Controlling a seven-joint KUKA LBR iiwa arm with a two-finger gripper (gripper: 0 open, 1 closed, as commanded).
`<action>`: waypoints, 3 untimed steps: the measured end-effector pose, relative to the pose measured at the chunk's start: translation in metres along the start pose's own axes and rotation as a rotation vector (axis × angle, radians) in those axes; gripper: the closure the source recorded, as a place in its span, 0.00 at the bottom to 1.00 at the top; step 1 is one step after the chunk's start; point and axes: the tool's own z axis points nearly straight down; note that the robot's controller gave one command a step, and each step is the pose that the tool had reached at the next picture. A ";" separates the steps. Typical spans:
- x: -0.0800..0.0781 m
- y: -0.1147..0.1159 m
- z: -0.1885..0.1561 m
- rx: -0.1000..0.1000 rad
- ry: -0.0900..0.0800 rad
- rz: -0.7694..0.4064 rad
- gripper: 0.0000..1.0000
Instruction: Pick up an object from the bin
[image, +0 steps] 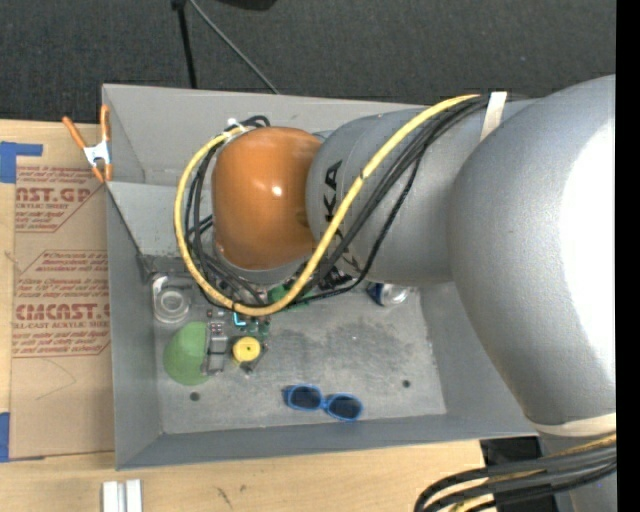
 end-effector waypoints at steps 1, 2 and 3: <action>-0.026 -0.003 0.082 -0.002 -0.010 -0.049 0.00; -0.026 -0.003 0.082 -0.001 -0.005 -0.049 1.00; -0.005 -0.004 -0.015 -0.004 -0.015 -0.047 1.00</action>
Offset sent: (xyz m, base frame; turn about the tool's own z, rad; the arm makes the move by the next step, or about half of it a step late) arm 0.0276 -0.0046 -0.0936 -0.0483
